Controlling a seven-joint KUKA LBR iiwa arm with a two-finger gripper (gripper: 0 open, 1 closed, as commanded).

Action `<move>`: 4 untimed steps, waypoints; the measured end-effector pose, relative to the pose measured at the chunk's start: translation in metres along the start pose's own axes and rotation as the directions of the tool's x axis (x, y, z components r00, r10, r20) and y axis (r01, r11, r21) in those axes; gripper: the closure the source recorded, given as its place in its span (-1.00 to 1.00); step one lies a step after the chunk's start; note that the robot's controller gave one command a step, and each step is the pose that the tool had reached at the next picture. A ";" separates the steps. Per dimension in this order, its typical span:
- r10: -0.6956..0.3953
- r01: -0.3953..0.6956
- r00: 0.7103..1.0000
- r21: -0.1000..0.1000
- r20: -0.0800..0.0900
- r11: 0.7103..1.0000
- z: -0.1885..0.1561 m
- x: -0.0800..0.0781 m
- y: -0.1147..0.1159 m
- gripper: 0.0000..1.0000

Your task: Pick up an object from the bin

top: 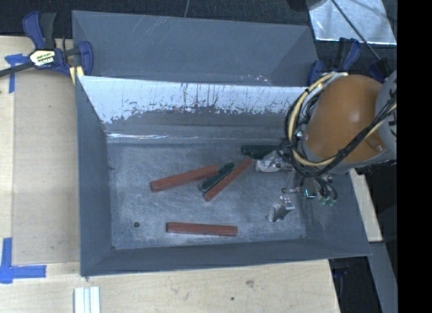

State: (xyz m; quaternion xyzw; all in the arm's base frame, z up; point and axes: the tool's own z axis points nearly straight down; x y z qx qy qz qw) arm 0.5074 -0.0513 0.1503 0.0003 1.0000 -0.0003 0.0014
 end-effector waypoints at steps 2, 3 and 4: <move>-0.128 0.127 0.991 0.003 0.031 0.992 0.072 -0.049 0.011 1.00; -0.128 0.128 0.991 0.003 0.030 0.992 0.072 -0.049 0.011 1.00; -0.166 0.166 0.986 0.000 0.002 0.986 -0.071 -0.021 0.026 1.00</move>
Offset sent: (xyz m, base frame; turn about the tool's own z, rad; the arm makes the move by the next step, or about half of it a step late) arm 0.0400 0.0107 -0.0803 -0.1294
